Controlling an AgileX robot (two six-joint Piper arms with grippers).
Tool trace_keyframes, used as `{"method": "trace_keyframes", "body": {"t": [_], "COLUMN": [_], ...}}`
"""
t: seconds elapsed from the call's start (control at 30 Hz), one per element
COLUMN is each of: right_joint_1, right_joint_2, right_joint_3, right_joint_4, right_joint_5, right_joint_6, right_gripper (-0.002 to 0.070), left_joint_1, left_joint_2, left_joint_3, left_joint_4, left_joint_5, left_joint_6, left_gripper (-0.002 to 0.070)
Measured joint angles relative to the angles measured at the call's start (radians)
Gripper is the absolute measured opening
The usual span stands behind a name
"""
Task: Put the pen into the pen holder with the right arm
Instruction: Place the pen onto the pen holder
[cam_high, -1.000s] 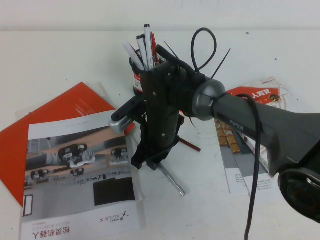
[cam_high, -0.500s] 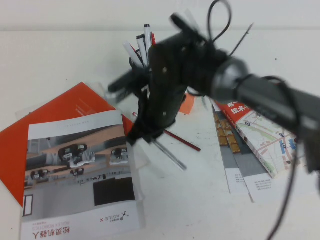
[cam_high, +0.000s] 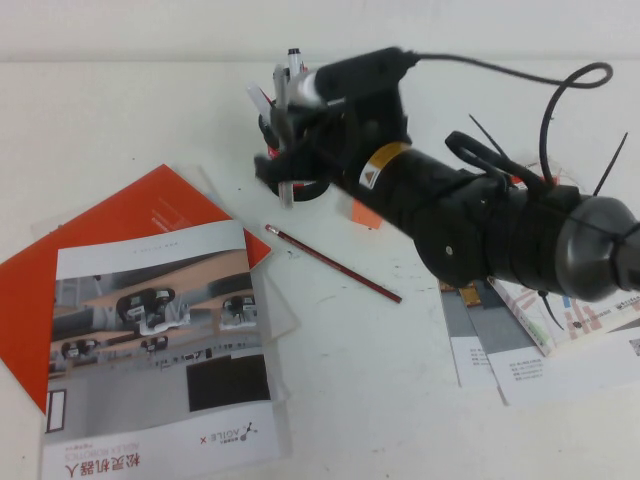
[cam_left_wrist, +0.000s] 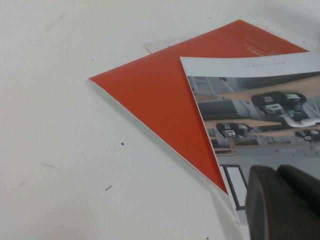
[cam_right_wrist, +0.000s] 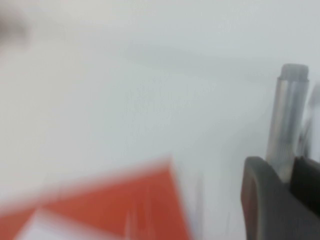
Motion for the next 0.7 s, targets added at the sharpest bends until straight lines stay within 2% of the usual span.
{"method": "trace_keyframes", "body": {"t": [0.07, 0.17, 0.4, 0.57, 0.7], "right_joint_1": [-0.018, -0.053, -0.122, -0.135, -0.135], "right_joint_2": [0.023, 0.083, 0.24, 0.317, 0.351], "right_joint_3": [-0.017, -0.107, -0.339, -0.426, -0.436], "right_joint_4": [-0.007, -0.017, -0.031, -0.075, -0.079], "right_joint_5": [-0.097, -0.14, -0.077, -0.026, -0.03], "right_joint_6": [0.01, 0.026, 0.031, 0.031, 0.031], "right_gripper": [0.0054, 0.0054, 0.0054, 0.0054, 0.0106], "left_joint_1": [0.0, 0.0, 0.0, 0.0, 0.0], "left_joint_2": [0.0, 0.0, 0.0, 0.0, 0.0], "left_joint_3": [0.0, 0.0, 0.0, 0.0, 0.0], "left_joint_4": [0.0, 0.0, 0.0, 0.0, 0.0], "left_joint_5": [0.0, 0.0, 0.0, 0.0, 0.0], "left_joint_6": [0.0, 0.0, 0.0, 0.0, 0.0], "left_gripper": [-0.0003, -0.0003, -0.0003, -0.0003, -0.0003]}}
